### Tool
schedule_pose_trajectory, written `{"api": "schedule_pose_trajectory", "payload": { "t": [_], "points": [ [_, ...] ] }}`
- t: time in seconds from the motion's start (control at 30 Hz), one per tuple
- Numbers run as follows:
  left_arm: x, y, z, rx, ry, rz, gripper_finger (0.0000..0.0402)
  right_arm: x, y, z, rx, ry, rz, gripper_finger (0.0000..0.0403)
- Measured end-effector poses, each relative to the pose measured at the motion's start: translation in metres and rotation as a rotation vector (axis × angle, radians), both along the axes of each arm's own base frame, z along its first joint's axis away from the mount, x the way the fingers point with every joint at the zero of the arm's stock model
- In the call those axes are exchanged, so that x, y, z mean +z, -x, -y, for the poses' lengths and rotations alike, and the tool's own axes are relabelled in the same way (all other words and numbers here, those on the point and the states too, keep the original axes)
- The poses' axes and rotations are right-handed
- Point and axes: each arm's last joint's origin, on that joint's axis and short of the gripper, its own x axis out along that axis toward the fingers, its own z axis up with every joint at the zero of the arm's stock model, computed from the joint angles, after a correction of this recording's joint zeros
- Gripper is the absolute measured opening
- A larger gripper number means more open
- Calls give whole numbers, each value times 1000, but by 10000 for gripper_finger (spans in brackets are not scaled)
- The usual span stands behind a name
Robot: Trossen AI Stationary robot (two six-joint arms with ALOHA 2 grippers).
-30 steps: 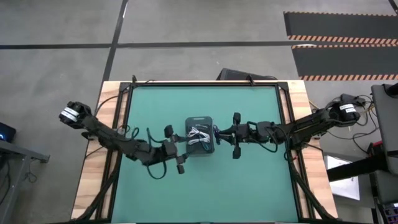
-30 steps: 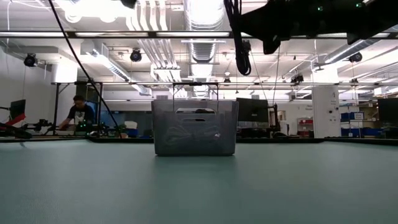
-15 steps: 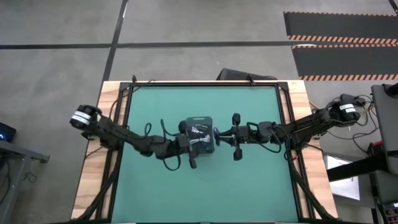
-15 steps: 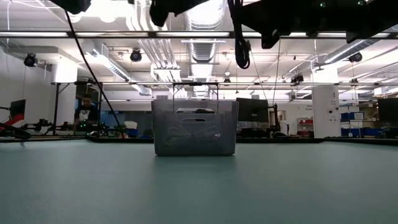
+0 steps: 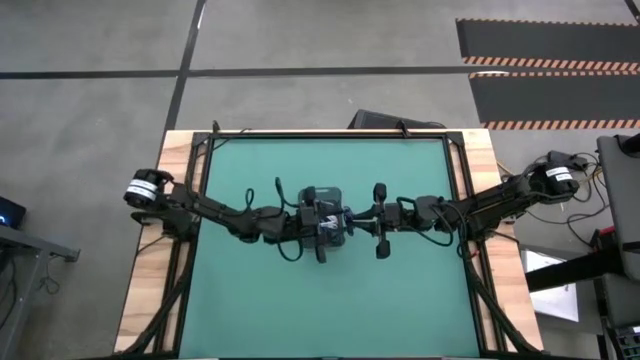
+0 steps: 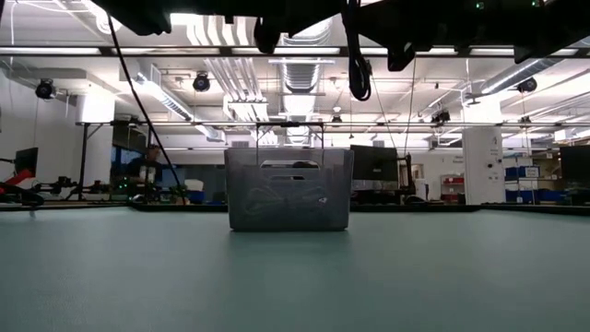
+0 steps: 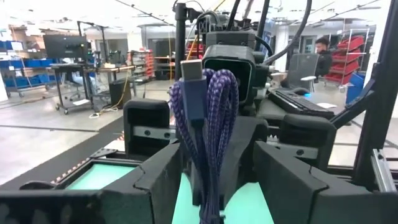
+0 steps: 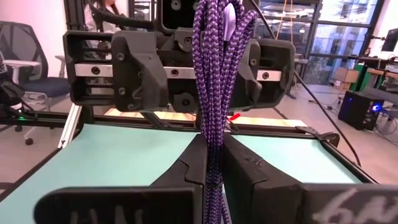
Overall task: Pick and place USB-C Cables
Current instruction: Put the purple white charger cable into the black bin
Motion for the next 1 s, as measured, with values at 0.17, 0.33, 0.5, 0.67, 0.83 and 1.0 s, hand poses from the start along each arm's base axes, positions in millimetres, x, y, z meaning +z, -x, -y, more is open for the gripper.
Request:
{"api": "schedule_pose_trajectory", "payload": {
  "t": [0.17, 0.33, 0.5, 0.67, 0.83, 1.0],
  "points": [
    [2, -9, -2, -7, -3, 10, 182, 0, 0, 0, 0, 0, 0, 20],
    [3, -12, -2, -14, -12, 13, 158, 0, 0, -1, 2, 0, -3, 20],
    [1, -12, -3, -14, -9, 6, 100, 0, 0, -1, 4, 0, -4, 20],
    [1, -12, -4, -36, -12, 6, 37, 0, 0, -1, 7, -3, -4, 20],
    [1, -12, -4, -40, -12, 6, 9, -1, 0, -1, 9, -21, -5, 36],
    [1, -12, -4, -45, -13, 6, 12, -1, 0, 0, 2, -38, -6, 82]
  ]
}}
